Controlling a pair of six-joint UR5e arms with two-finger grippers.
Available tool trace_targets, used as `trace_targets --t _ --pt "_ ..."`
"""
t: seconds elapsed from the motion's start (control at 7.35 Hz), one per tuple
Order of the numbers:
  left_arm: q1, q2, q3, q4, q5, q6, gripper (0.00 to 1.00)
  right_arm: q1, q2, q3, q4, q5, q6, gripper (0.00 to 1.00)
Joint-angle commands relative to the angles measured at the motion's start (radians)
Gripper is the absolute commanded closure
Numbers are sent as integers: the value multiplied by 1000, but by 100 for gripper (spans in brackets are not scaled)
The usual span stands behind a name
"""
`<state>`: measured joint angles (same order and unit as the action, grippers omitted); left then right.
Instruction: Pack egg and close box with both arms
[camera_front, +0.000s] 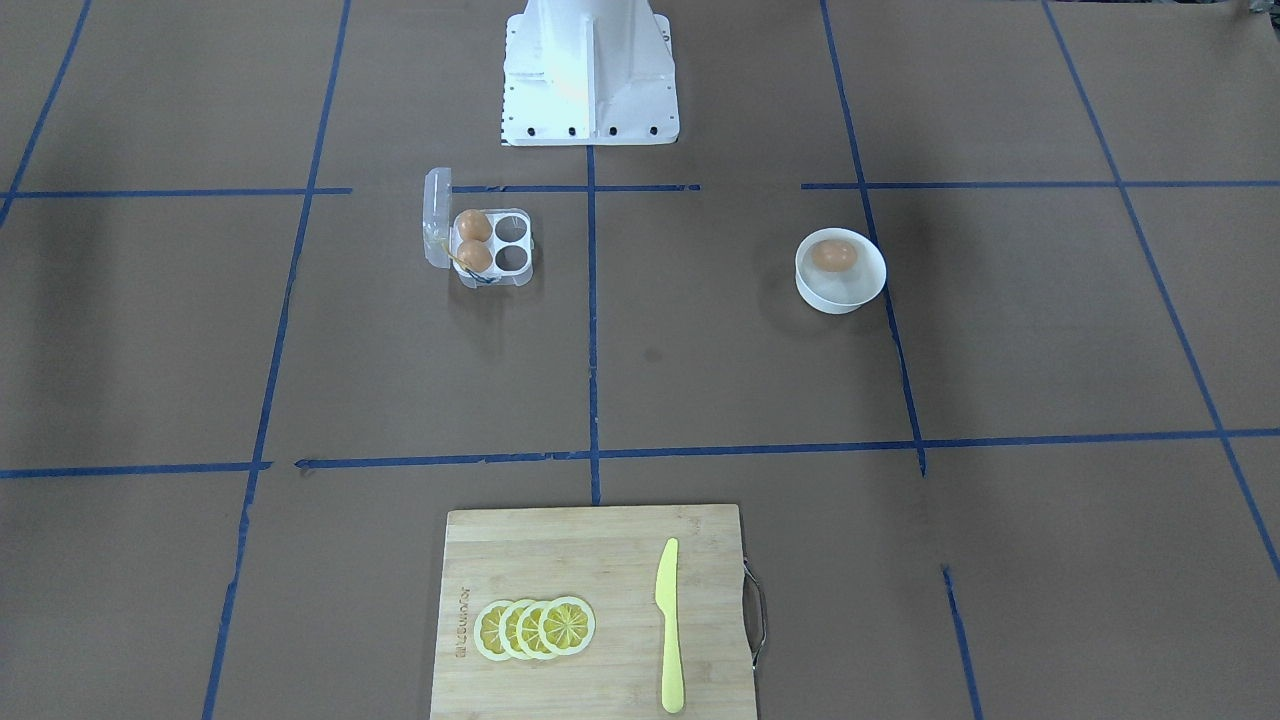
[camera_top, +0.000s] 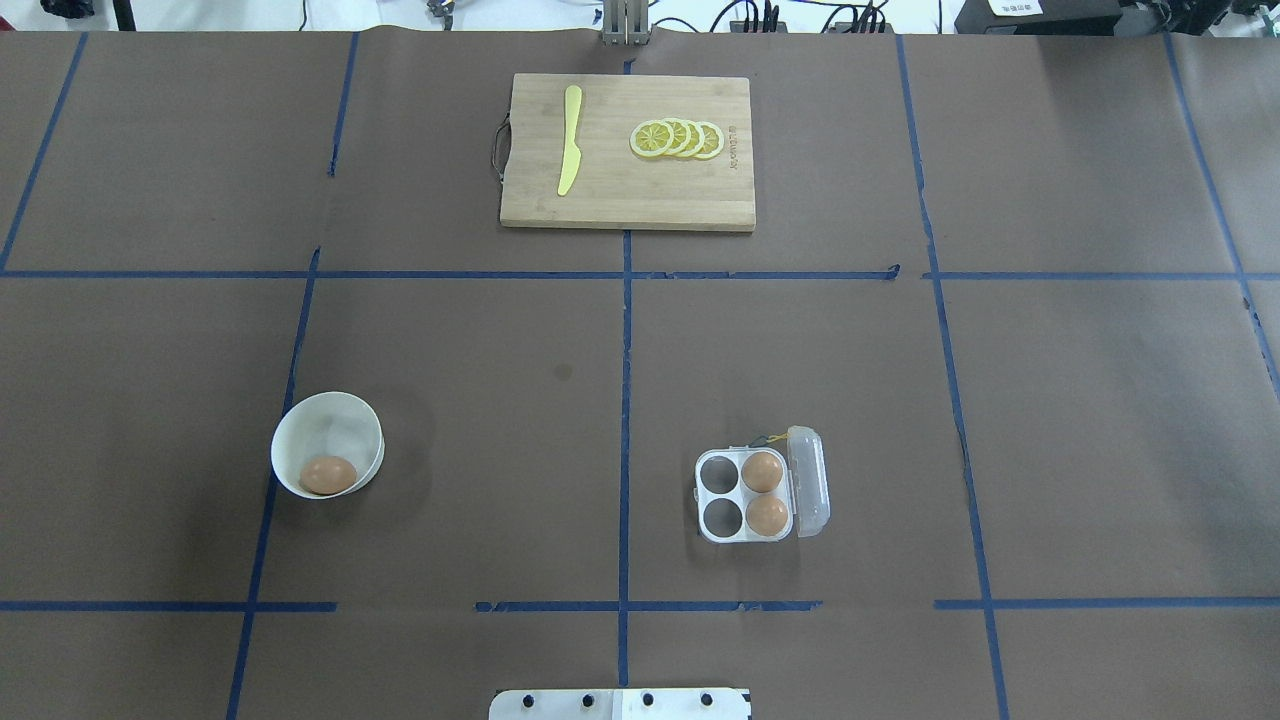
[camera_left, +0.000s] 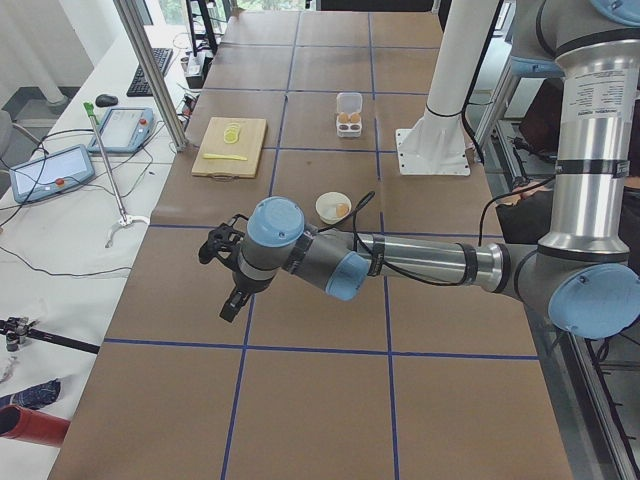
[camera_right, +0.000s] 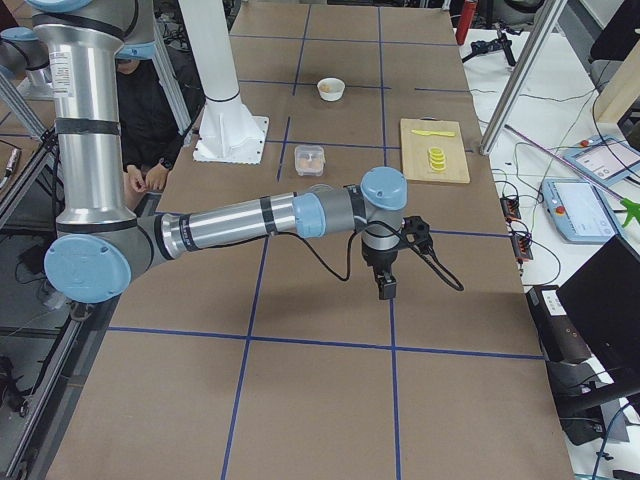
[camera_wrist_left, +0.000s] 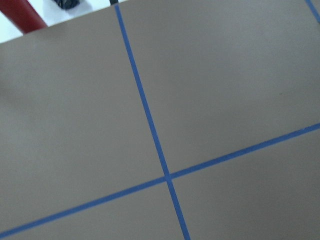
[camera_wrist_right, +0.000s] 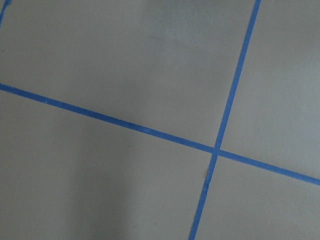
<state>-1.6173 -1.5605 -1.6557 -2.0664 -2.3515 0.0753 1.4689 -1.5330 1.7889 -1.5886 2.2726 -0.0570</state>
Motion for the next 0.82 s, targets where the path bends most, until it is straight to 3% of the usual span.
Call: trace_targets --t 0.0,0.27,0.41,0.68 --pt "0 -25 57 -226 -6 -28 0 -1 11 -8 24 4 0 0" --pt "49 -29 39 -311 -8 -58 0 -1 -10 -26 109 30 2 0" --pt "138 -30 -4 -369 -11 -125 0 -1 -12 -28 117 31 9 0" --pt "328 -61 -52 -363 3 -242 0 -1 -33 -31 147 28 17 0"
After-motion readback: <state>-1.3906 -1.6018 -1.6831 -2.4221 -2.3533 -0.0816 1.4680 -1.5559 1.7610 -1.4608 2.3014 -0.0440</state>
